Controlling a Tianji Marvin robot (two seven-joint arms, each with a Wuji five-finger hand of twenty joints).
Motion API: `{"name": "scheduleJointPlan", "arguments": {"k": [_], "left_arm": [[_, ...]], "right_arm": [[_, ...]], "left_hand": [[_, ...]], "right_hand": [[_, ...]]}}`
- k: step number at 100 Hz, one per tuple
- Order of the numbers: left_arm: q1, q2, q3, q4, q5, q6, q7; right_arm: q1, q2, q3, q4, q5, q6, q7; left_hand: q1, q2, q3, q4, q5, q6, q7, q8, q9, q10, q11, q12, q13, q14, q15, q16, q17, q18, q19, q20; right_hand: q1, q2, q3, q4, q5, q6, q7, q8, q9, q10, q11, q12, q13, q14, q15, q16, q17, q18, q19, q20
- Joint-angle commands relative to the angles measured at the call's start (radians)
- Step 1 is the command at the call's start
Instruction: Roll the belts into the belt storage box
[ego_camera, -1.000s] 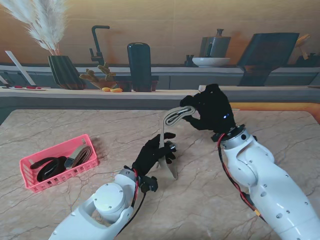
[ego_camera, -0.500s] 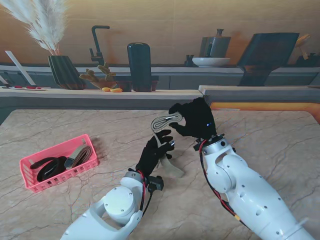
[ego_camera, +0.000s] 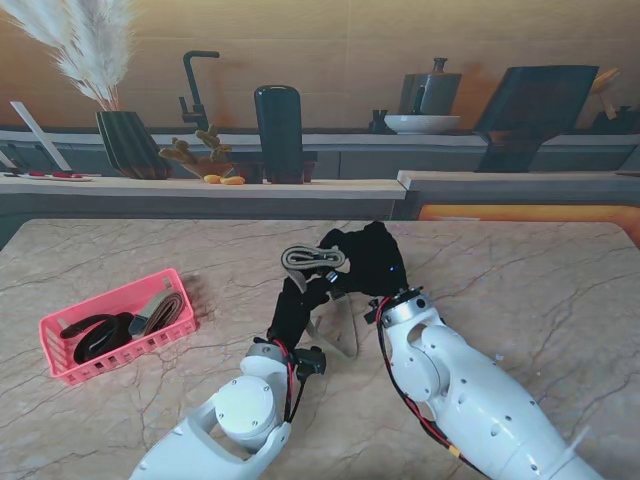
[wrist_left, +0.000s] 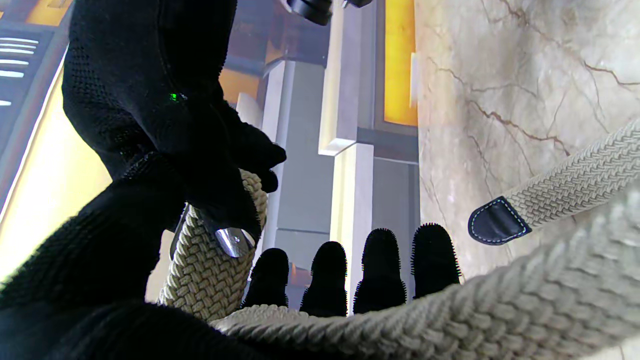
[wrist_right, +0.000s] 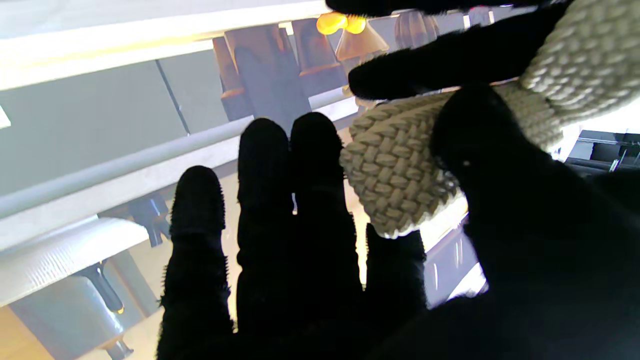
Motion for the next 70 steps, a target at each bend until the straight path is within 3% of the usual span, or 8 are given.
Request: {"name": "scheduleJointPlan", "arguments": {"k": [1,15,20,31,54,70], "left_arm": [[-0.001,-0.013,-0.001,-0.007,0.004,-0.004,0.011],[-0.001,-0.018,-0.004,-0.007,0.005,0.001,0.030],[0.000,-0.020,-0.006,-0.009,0.007,0.005,0.040],[0.001,-0.025,-0.009,-0.012,0.009,0.013,0.061],[0.004,-0.034,-0.015,-0.024,-0.019,0.038,0.087],[0.007,-0.037,-0.017,-0.034,-0.038,0.053,0.097]], "right_arm": [[-0.012,-0.021,-0.022,0.010,0.017,-0.012,0.014],[-0.015,-0.028,-0.050,0.024,0.037,-0.028,0.014],[-0.019,-0.030,-0.054,0.025,0.042,-0.031,0.013],[-0.034,-0.033,-0.057,0.022,0.058,-0.041,0.019],[-0.073,-0.025,-0.040,-0.012,0.069,-0.053,0.060],[-0.104,-0.011,-0.019,-0.055,0.086,-0.049,0.145]], "left_hand": [[-0.040,-0.010,0.014,-0.019,-0.015,-0.062,-0.032,-0.008,-0.017,-0.024,0.000,-0.029,-0.001,-0.046,0.008,-0.009,0.005,-0.050,-0.004,-0.012],[-0.015,0.019,0.022,-0.020,-0.011,-0.060,-0.033,-0.006,-0.004,-0.023,0.015,-0.025,0.014,-0.052,0.020,-0.008,0.016,-0.054,0.010,-0.006],[0.021,0.050,-0.003,-0.021,-0.010,-0.056,-0.022,0.001,0.000,-0.024,0.029,-0.022,0.020,-0.056,0.032,-0.008,0.021,-0.058,0.025,0.002],[0.141,0.155,-0.114,0.004,-0.012,-0.046,0.033,0.024,0.033,-0.028,0.057,-0.015,0.050,-0.061,0.061,-0.007,0.042,-0.063,0.052,0.013],[0.281,0.232,-0.043,0.038,-0.015,-0.021,0.196,0.084,0.148,-0.033,0.123,0.018,0.149,-0.054,0.133,0.007,0.115,-0.064,0.109,0.035],[0.382,0.247,-0.021,0.028,0.005,-0.012,0.325,0.137,0.260,-0.035,0.167,0.041,0.252,-0.038,0.198,0.024,0.196,-0.047,0.164,0.051]], "right_hand": [[0.105,0.108,0.060,0.058,0.112,-0.104,0.174,0.049,-0.010,0.017,0.030,-0.009,-0.016,-0.015,0.027,0.003,-0.023,0.031,0.027,-0.019],[0.102,0.105,0.062,0.059,0.113,-0.104,0.173,0.050,-0.009,0.016,0.033,-0.009,-0.012,-0.015,0.031,0.003,-0.025,0.037,0.031,-0.020],[0.100,0.104,0.062,0.060,0.113,-0.105,0.173,0.050,-0.009,0.016,0.033,-0.009,-0.011,-0.015,0.032,0.002,-0.025,0.037,0.033,-0.020],[0.098,0.099,0.064,0.064,0.113,-0.106,0.171,0.051,-0.009,0.017,0.036,-0.009,-0.012,-0.014,0.033,0.002,-0.027,0.038,0.035,-0.021],[0.073,0.042,0.078,0.076,0.073,-0.120,0.159,0.088,-0.039,0.006,0.032,0.003,-0.032,-0.020,0.014,-0.011,-0.036,0.043,0.036,-0.032],[0.032,-0.004,0.084,0.068,-0.007,-0.071,0.095,0.117,-0.125,0.018,-0.015,0.025,-0.081,-0.017,-0.058,-0.036,-0.057,0.044,0.009,-0.044]]}}
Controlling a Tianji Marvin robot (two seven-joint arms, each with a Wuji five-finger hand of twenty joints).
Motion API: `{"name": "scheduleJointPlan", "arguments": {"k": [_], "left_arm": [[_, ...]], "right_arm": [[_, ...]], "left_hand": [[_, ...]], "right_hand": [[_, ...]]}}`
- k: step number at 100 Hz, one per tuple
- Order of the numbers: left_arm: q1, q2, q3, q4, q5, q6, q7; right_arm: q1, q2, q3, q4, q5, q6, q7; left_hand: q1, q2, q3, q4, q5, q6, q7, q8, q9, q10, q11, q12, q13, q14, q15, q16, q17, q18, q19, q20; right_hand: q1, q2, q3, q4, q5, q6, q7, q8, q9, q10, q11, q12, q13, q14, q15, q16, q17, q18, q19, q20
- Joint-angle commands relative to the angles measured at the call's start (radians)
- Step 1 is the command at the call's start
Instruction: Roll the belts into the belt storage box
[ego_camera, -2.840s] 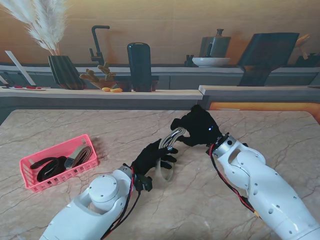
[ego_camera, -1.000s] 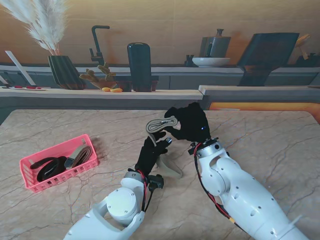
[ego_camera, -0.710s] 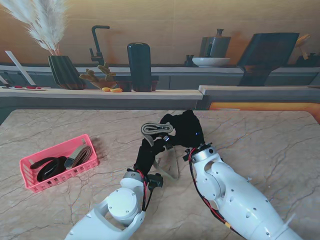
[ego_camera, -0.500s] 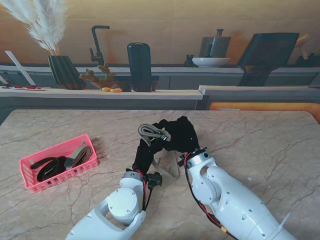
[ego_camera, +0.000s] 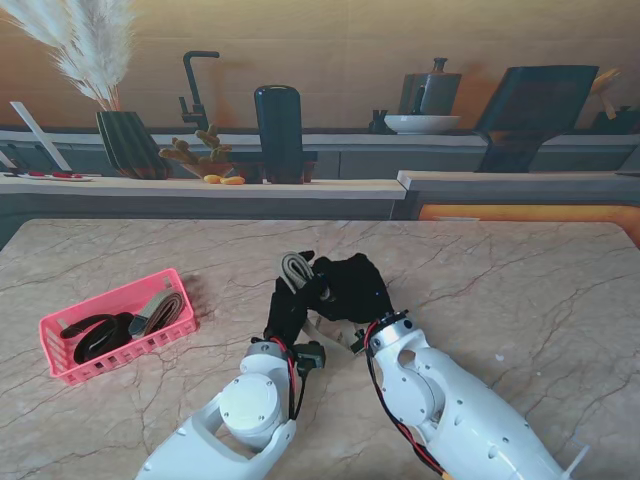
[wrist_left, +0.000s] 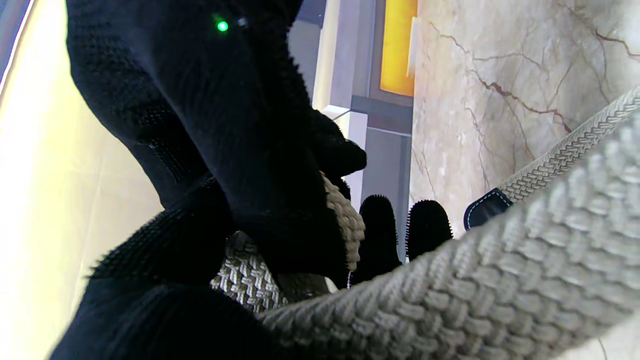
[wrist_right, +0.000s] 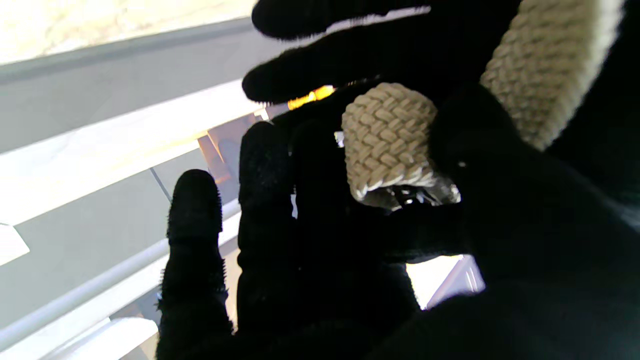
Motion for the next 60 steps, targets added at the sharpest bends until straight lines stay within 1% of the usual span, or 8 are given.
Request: {"name": "scheduleJointPlan", "arguments": {"k": [1,5,8,12,16,20,35,60], "left_arm": [[-0.002,-0.012,-0.005,-0.019,-0.008,0.007,0.004],[-0.002,-0.013,-0.005,-0.020,-0.010,0.011,0.005],[-0.001,-0.013,-0.006,-0.022,-0.014,0.016,0.005],[0.000,-0.012,-0.007,-0.024,-0.023,0.020,0.002],[0.000,-0.012,-0.008,-0.025,-0.032,0.022,-0.001],[0.001,-0.012,-0.009,-0.027,-0.040,0.024,-0.002],[0.004,-0.005,-0.017,-0.032,-0.060,0.033,-0.027],[0.006,0.031,-0.043,-0.043,-0.114,0.102,-0.171]], "right_arm": [[-0.030,0.008,-0.009,-0.026,-0.010,-0.009,0.022],[-0.039,0.013,0.000,-0.037,-0.004,-0.016,0.050],[-0.044,0.016,0.007,-0.044,0.001,-0.025,0.065],[-0.053,0.019,0.017,-0.055,0.006,-0.032,0.084],[-0.064,0.025,0.029,-0.070,0.003,-0.033,0.105],[-0.078,0.033,0.045,-0.087,-0.004,-0.033,0.128],[-0.143,0.051,0.119,-0.157,-0.025,-0.021,0.185],[-0.231,0.053,0.250,-0.216,-0.081,-0.034,0.105]], "left_hand": [[0.110,0.100,0.026,0.031,0.015,-0.010,0.067,0.026,0.065,-0.033,0.035,0.019,0.058,-0.016,0.035,0.022,0.045,-0.023,0.046,0.021],[0.161,0.119,-0.002,0.026,0.038,-0.011,0.086,0.036,0.097,-0.032,0.047,0.026,0.087,-0.012,0.055,0.028,0.069,-0.017,0.064,0.024],[0.255,0.123,-0.082,0.004,0.067,-0.011,0.101,0.050,0.152,-0.031,0.030,0.093,0.122,-0.004,0.079,0.038,0.094,-0.011,0.085,0.023],[0.375,0.145,-0.207,-0.001,0.089,-0.013,0.118,0.039,0.210,-0.030,0.006,0.147,0.159,0.005,0.104,0.048,0.124,0.001,0.109,0.023],[0.428,0.163,-0.249,-0.008,0.096,-0.019,0.139,0.040,0.236,-0.030,0.005,0.162,0.176,0.015,0.121,0.057,0.137,0.011,0.118,0.024],[0.438,0.169,-0.241,-0.003,0.100,-0.024,0.152,0.042,0.247,-0.032,0.012,0.178,0.183,0.021,0.134,0.065,0.137,0.021,0.120,0.024],[0.439,0.158,-0.178,-0.005,0.124,-0.045,0.207,0.055,0.280,-0.035,0.041,0.302,0.211,0.044,0.243,0.170,0.152,0.095,0.199,0.062],[0.439,0.102,-0.280,-0.001,0.234,-0.054,0.230,0.142,0.382,-0.016,0.154,0.516,0.350,0.078,0.456,0.377,0.219,0.211,0.456,0.189]], "right_hand": [[0.018,-0.009,0.083,0.068,0.024,-0.275,0.070,0.063,-0.056,0.012,-0.025,0.020,-0.036,-0.023,-0.043,-0.018,-0.021,0.017,-0.008,-0.020],[0.002,-0.011,0.088,0.068,-0.003,-0.255,0.019,0.095,-0.095,0.012,-0.047,0.030,-0.051,-0.025,-0.067,-0.020,-0.023,0.010,-0.023,-0.015],[-0.009,-0.009,0.097,0.071,-0.013,-0.242,-0.023,0.125,-0.115,0.016,-0.057,0.037,-0.057,-0.024,-0.080,-0.020,-0.024,0.005,-0.032,-0.008],[-0.028,0.002,0.105,0.083,-0.029,-0.219,-0.092,0.170,-0.144,0.022,-0.073,0.041,-0.070,-0.023,-0.099,-0.022,-0.028,0.001,-0.048,0.003],[-0.062,0.019,0.114,0.121,-0.046,-0.193,-0.170,0.224,-0.177,0.026,-0.091,0.042,-0.086,-0.024,-0.121,-0.026,-0.035,-0.002,-0.066,0.013],[-0.089,0.032,0.121,0.155,-0.076,-0.175,-0.219,0.259,-0.208,0.027,-0.107,0.040,-0.102,-0.024,-0.139,-0.031,-0.042,-0.004,-0.079,0.017],[-0.125,0.056,0.068,0.167,-0.171,-0.130,-0.329,0.285,-0.309,0.045,-0.167,0.036,-0.144,-0.012,-0.201,-0.048,-0.059,-0.015,-0.119,0.026],[-0.159,0.104,0.019,0.165,-0.169,-0.144,-0.362,0.302,-0.319,0.049,-0.186,0.035,-0.146,-0.007,-0.210,-0.045,-0.051,-0.024,-0.128,0.046]]}}
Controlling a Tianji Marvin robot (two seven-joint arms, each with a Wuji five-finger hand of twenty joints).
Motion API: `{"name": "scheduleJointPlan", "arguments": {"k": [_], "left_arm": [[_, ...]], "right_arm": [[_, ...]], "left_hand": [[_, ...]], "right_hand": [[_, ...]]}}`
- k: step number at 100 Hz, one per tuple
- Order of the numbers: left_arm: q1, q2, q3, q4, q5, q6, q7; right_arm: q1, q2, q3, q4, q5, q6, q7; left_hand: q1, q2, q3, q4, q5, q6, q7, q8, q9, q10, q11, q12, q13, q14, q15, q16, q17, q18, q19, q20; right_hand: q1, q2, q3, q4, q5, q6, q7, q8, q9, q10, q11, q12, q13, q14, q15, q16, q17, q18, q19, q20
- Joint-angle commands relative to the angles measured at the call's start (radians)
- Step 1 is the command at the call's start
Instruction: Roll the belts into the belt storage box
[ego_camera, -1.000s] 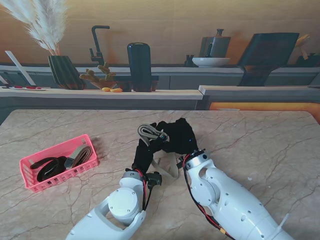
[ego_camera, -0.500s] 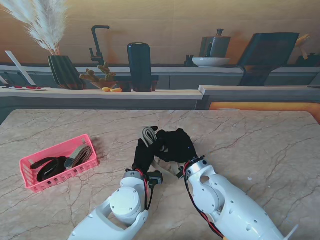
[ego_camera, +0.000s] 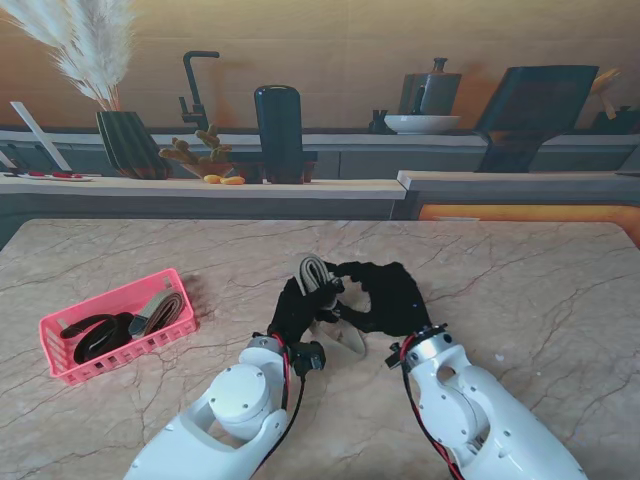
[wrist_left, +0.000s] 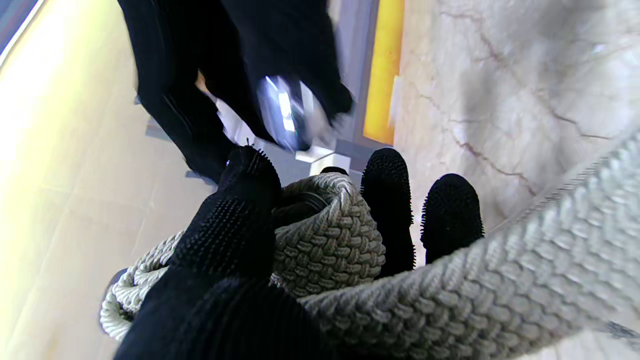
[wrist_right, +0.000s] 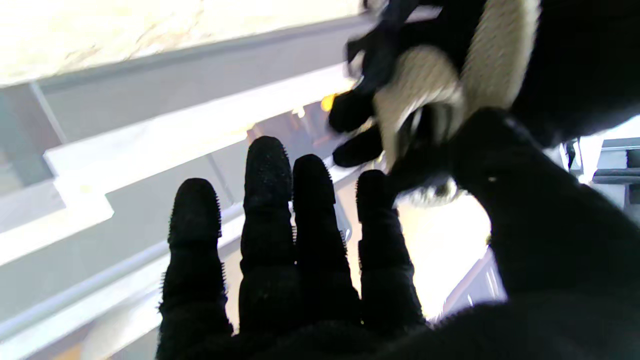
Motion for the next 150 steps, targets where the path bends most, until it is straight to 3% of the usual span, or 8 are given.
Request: {"name": "scheduleJointPlan", "arguments": {"k": [1,10,27,54,80,97,115,150], "left_arm": [[-0.002,0.016,-0.005,0.000,-0.004,0.015,-0.012],[-0.007,0.027,-0.012,0.006,-0.015,0.043,-0.062],[-0.026,0.056,-0.025,0.020,-0.023,0.100,-0.197],[-0.065,0.100,-0.030,0.042,-0.061,0.173,-0.418],[-0.099,0.120,-0.018,0.060,-0.083,0.219,-0.541],[-0.108,0.125,-0.009,0.068,-0.099,0.225,-0.582],[-0.111,0.126,-0.005,0.071,-0.101,0.232,-0.592],[-0.114,0.132,0.004,0.070,-0.092,0.234,-0.614]], "right_arm": [[-0.019,0.009,0.030,-0.017,-0.021,-0.022,-0.019],[-0.042,0.023,0.087,-0.039,-0.063,-0.060,0.001],[-0.043,0.056,0.172,-0.055,-0.159,-0.178,0.088],[0.034,0.095,0.192,-0.027,-0.309,-0.310,0.128],[0.135,0.117,0.139,0.009,-0.387,-0.390,0.127],[0.193,0.125,0.094,0.026,-0.391,-0.425,0.196],[0.254,0.124,0.036,0.072,-0.361,-0.452,0.226],[0.325,0.124,-0.036,0.125,-0.334,-0.508,0.246]], "left_hand": [[0.118,0.110,0.038,0.035,0.051,-0.048,0.050,0.040,0.092,-0.031,0.074,0.065,0.063,-0.004,0.079,0.053,0.019,0.037,0.094,0.055],[0.062,0.079,0.058,0.041,0.123,-0.051,0.068,0.087,0.148,-0.023,0.169,0.080,0.143,0.005,0.174,0.087,0.077,0.078,0.194,0.114],[-0.116,-0.013,0.323,-0.004,0.228,-0.029,0.096,0.115,0.244,-0.011,0.316,0.015,0.282,0.010,0.332,0.055,0.211,0.145,0.333,0.158],[-0.156,-0.042,0.456,-0.002,0.205,-0.010,0.061,0.156,0.217,0.024,0.264,0.065,0.246,0.061,0.301,0.052,0.172,0.176,0.307,0.177],[-0.177,-0.054,0.499,0.006,0.177,0.004,0.081,0.218,0.218,0.035,0.258,0.091,0.254,0.067,0.304,0.048,0.187,0.182,0.311,0.183],[-0.183,-0.054,0.508,0.008,0.166,0.009,0.084,0.237,0.218,0.038,0.260,0.090,0.256,0.069,0.304,0.043,0.190,0.187,0.311,0.183],[-0.187,-0.054,0.509,0.007,0.168,0.009,0.087,0.247,0.219,0.040,0.261,0.086,0.260,0.072,0.306,0.040,0.193,0.192,0.311,0.184],[-0.181,-0.050,0.500,0.006,0.172,0.012,0.075,0.246,0.219,0.044,0.266,0.073,0.261,0.078,0.307,0.032,0.195,0.195,0.309,0.183]], "right_hand": [[-0.027,0.031,-0.016,0.044,0.013,-0.047,0.011,0.019,-0.023,0.007,-0.021,0.001,-0.011,-0.006,-0.021,-0.005,0.003,-0.022,-0.024,0.027],[0.021,0.054,-0.036,0.046,-0.014,-0.135,0.015,0.045,-0.024,-0.018,-0.062,-0.011,-0.002,-0.019,-0.058,-0.018,0.015,-0.018,-0.040,0.039],[0.119,0.073,-0.026,0.049,-0.225,-0.331,0.040,0.057,-0.139,-0.041,-0.157,-0.038,-0.019,-0.038,-0.192,-0.078,0.038,-0.052,-0.082,0.064],[0.115,0.059,0.006,0.049,-0.450,-0.380,-0.028,-0.020,-0.283,-0.064,-0.200,-0.071,-0.077,-0.053,-0.320,-0.148,0.034,-0.091,-0.126,0.067],[0.061,0.006,0.047,0.045,-0.461,-0.346,-0.136,-0.019,-0.353,-0.054,-0.191,-0.097,-0.111,-0.054,-0.344,-0.179,0.019,-0.101,-0.137,0.070],[0.030,-0.016,0.049,0.040,-0.458,-0.335,-0.164,0.000,-0.371,-0.055,-0.202,-0.107,-0.115,-0.061,-0.346,-0.183,0.010,-0.104,-0.141,0.069],[0.029,0.006,0.037,0.037,-0.438,-0.350,-0.045,0.066,-0.324,-0.069,-0.203,-0.104,-0.086,-0.067,-0.326,-0.164,0.021,-0.102,-0.136,0.075],[0.087,0.055,0.029,0.028,-0.142,-0.378,0.137,0.041,-0.067,-0.145,-0.164,-0.076,0.013,-0.102,-0.276,-0.130,0.062,-0.096,-0.119,0.080]]}}
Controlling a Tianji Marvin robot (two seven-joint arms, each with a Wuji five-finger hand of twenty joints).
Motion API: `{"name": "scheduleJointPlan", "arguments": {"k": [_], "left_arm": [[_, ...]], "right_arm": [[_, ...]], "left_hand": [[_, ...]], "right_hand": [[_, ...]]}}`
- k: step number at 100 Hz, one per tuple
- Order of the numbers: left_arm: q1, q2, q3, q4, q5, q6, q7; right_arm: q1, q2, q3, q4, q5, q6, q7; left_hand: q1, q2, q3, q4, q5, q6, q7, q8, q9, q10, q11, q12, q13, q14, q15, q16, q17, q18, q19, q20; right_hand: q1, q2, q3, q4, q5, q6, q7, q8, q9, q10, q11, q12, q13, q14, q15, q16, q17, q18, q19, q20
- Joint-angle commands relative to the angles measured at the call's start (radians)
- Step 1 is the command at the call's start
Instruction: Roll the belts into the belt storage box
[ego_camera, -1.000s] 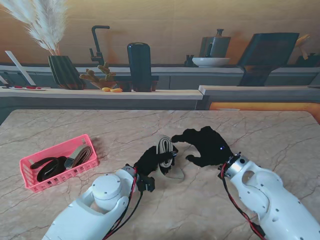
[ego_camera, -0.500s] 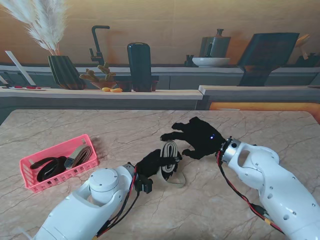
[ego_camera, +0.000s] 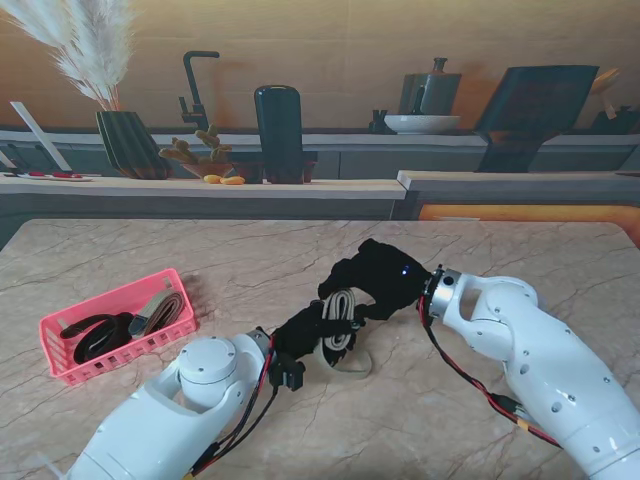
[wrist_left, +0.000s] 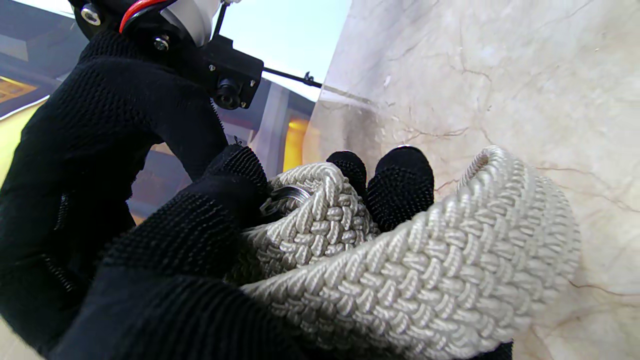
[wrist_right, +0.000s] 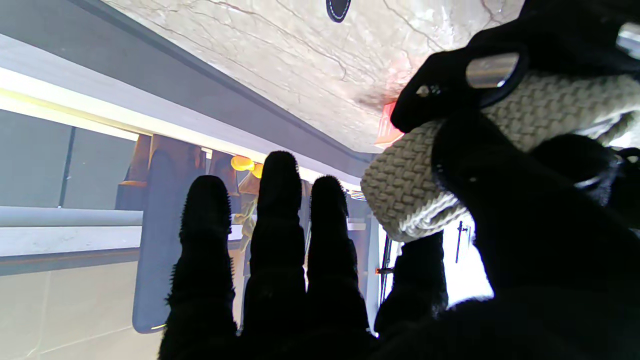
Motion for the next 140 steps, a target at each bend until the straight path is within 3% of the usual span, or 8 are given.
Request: {"name": "scheduleJointPlan", "arguments": {"k": [1,12,24,52,75,98,125,140], "left_arm": [[0.001,-0.002,0.005,-0.008,0.002,0.001,-0.012],[0.001,0.000,0.004,-0.009,-0.004,-0.001,-0.022],[0.001,0.000,0.004,-0.007,-0.012,-0.008,-0.031],[0.009,0.000,-0.002,-0.010,-0.024,-0.019,-0.033],[0.036,-0.011,-0.010,-0.030,0.014,-0.058,0.069],[0.059,-0.031,-0.013,-0.042,0.065,-0.107,0.200],[0.089,-0.067,-0.020,-0.056,0.092,-0.174,0.384],[0.091,-0.078,-0.009,-0.047,0.112,-0.231,0.433]], "right_arm": [[0.014,-0.006,-0.018,0.008,-0.002,-0.015,-0.002],[0.030,-0.005,-0.035,0.025,-0.004,-0.023,-0.011],[0.052,-0.006,-0.061,0.053,-0.002,-0.034,-0.035],[0.091,-0.014,-0.119,0.112,0.007,-0.023,-0.104],[0.036,-0.033,-0.072,0.081,0.065,0.101,-0.104],[-0.007,-0.046,-0.035,0.047,0.047,0.248,-0.208],[-0.059,-0.064,-0.005,0.002,0.031,0.424,-0.322],[-0.076,-0.078,-0.002,-0.010,0.044,0.506,-0.376]], "left_hand": [[0.049,0.070,0.141,0.013,0.010,-0.033,0.037,0.017,0.036,-0.029,0.007,-0.001,0.030,0.002,0.022,-0.007,0.017,0.043,0.031,0.022],[0.049,0.072,0.139,0.013,0.012,-0.032,0.037,0.019,0.037,-0.031,0.007,-0.005,0.029,0.002,0.022,-0.009,0.018,0.044,0.030,0.021],[0.049,0.074,0.136,0.012,0.014,-0.036,0.039,0.021,0.038,-0.029,0.007,-0.009,0.029,0.004,0.020,-0.011,0.018,0.045,0.030,0.021],[0.048,0.095,0.078,0.015,0.022,-0.037,0.023,0.014,0.028,-0.026,0.003,-0.052,0.017,0.014,0.008,-0.017,0.002,0.047,0.015,0.020],[-0.127,0.161,-0.160,0.099,-0.014,-0.012,-0.270,-0.153,-0.113,-0.035,-0.204,-0.199,-0.150,0.031,-0.162,-0.014,-0.159,-0.014,-0.131,-0.006],[-0.158,0.089,-0.244,0.093,-0.113,-0.028,-0.402,-0.237,-0.327,-0.047,-0.443,-0.378,-0.507,-0.024,-0.658,-0.169,-0.461,-0.107,-0.511,-0.185],[-0.213,0.059,-0.244,0.091,-0.185,-0.047,-0.450,-0.279,-0.442,-0.056,-0.523,-0.460,-0.614,-0.052,-0.780,-0.239,-0.531,-0.167,-0.671,-0.272],[-0.280,0.011,-0.136,0.078,-0.198,-0.062,-0.443,-0.310,-0.475,-0.062,-0.538,-0.512,-0.626,-0.087,-0.822,-0.287,-0.530,-0.219,-0.730,-0.316]], "right_hand": [[0.034,0.048,0.007,0.008,0.080,-0.022,0.062,-0.003,0.050,-0.022,0.023,0.016,0.033,-0.021,0.020,0.015,0.011,-0.006,-0.003,0.029],[0.038,0.045,0.016,0.005,0.183,-0.016,0.089,-0.009,0.139,-0.041,0.039,0.033,0.064,-0.035,0.055,0.041,0.025,-0.005,0.006,0.028],[0.086,0.006,-0.024,-0.092,0.291,-0.057,0.228,-0.161,0.268,-0.067,0.062,0.062,0.118,-0.054,0.107,0.080,0.045,-0.002,0.027,0.015],[0.109,-0.024,0.022,-0.116,0.542,-0.049,0.418,-0.302,0.527,-0.067,0.116,0.125,0.234,-0.064,0.261,0.160,0.089,0.015,0.082,0.006],[0.153,0.023,0.046,-0.122,0.538,0.079,0.428,-0.261,0.487,0.033,0.251,0.157,0.214,0.010,0.385,0.232,0.079,0.047,0.098,0.001],[0.171,0.056,0.042,-0.115,0.513,0.133,0.417,-0.203,0.446,0.077,0.325,0.167,0.189,0.038,0.451,0.257,0.072,0.070,0.120,-0.001],[0.195,0.068,0.038,-0.094,0.494,0.194,0.410,-0.171,0.407,0.120,0.394,0.155,0.162,0.077,0.516,0.263,0.048,0.104,0.171,-0.022],[0.205,0.067,0.037,-0.085,0.489,0.217,0.411,-0.170,0.396,0.138,0.419,0.144,0.154,0.093,0.543,0.258,0.034,0.120,0.204,-0.039]]}}
